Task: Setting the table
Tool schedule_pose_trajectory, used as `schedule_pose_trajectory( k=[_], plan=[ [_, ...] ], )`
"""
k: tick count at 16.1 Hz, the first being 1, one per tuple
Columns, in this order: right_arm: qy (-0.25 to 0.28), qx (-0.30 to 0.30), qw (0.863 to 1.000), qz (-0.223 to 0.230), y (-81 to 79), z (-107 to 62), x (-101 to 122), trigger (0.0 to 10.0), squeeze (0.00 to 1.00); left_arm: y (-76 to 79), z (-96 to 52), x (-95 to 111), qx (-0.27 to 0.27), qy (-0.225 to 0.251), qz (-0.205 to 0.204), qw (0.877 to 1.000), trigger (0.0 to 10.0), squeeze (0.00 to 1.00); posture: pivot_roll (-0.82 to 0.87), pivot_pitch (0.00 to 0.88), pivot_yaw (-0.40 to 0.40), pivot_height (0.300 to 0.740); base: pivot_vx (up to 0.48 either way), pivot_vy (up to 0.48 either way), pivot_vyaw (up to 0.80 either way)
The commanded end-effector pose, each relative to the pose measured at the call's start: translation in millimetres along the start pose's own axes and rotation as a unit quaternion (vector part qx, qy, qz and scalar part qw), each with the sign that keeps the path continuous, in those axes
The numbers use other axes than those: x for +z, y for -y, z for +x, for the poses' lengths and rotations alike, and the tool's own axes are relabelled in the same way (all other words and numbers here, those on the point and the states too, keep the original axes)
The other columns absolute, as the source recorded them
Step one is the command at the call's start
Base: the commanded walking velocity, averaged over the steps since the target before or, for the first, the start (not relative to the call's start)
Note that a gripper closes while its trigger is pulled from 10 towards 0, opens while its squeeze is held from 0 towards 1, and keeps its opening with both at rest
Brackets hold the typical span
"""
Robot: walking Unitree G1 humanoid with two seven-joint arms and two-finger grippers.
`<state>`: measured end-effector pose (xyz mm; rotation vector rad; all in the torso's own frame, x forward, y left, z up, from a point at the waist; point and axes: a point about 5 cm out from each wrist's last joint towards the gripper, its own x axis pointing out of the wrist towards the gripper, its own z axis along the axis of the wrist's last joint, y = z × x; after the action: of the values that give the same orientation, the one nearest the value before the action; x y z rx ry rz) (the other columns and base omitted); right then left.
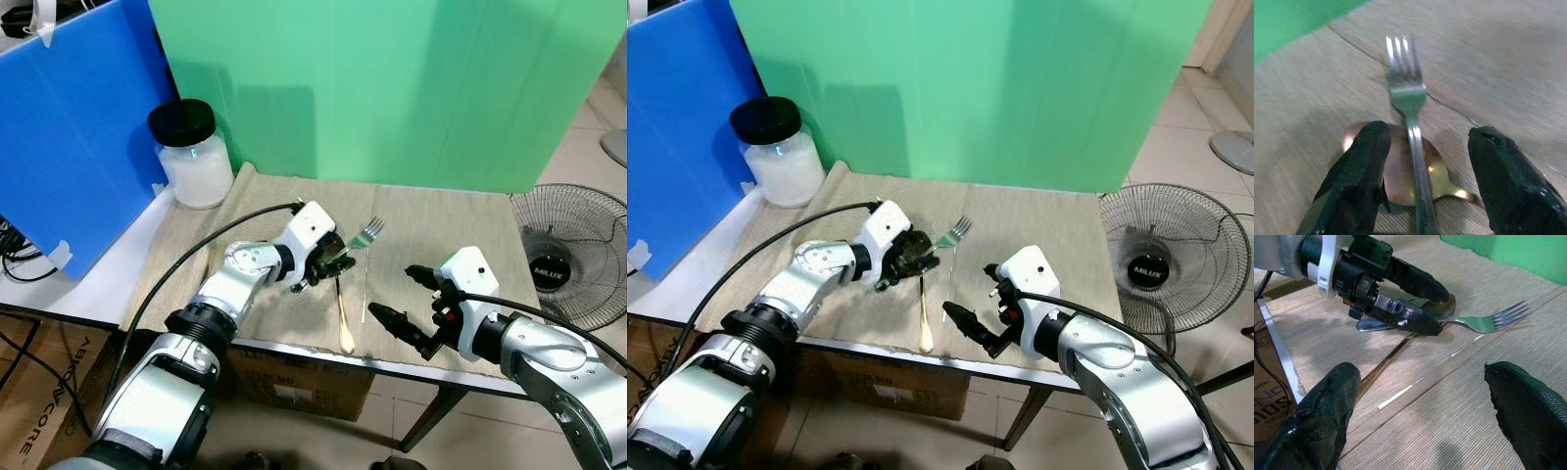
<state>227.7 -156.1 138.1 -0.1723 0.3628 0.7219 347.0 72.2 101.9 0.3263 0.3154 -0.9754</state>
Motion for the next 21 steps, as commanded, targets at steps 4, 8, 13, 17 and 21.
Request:
schedule_pose_trajectory(
  k=[4, 8, 13, 17, 21],
  plan=[
    [0.003, -0.005, 1.0, -0.011, -0.3, -2.9, 5, 10.0, 0.0, -6.8, -0.1, -8, 0.023, -0.048, 0.031, 0.998, 7.1, 0.0, -0.18, 0.041, 0.089, 0.74, 0.0, 0.0, 0.0],
    [0.0, 0.034, 0.999, -0.025, -3.7, -7.1, 5, 10.0, 0.0, -8.6, -0.5, -9, 0.023, -0.048, 0.019, 0.998, 0.0, 0.0, -0.18, 0.041, 0.089, 0.74, 0.0, 0.0, 0.0],
    [0.0, 0.117, 0.992, -0.039, -13.4, -16.5, 7, 10.0, 0.0, -5.7, 1.0, -11, 0.003, -0.05, 0.014, 0.999, 0.0, 0.0, -0.17, 0.04, 0.085, 0.74, 0.0, 0.0, 0.0],
    [-0.001, 0.117, 0.992, -0.039, -12.7, -15.9, 8, 10.0, 0.0, -5.1, 1.2, -11, -0.004, -0.048, 0.008, 0.999, 0.0, 0.0, -0.17, 0.04, 0.083, 0.74, 0.0, 0.0, 0.0],
    [-0.002, 0.12, 0.992, -0.042, -10.8, -15.2, 6, 10.0, 0.0, -6.0, -0.3, -14, -0.008, -0.066, 0.026, 0.997, 0.0, 0.0, -0.17, 0.039, 0.084, 0.74, 0.0, 0.0, 0.0]
  ],
)
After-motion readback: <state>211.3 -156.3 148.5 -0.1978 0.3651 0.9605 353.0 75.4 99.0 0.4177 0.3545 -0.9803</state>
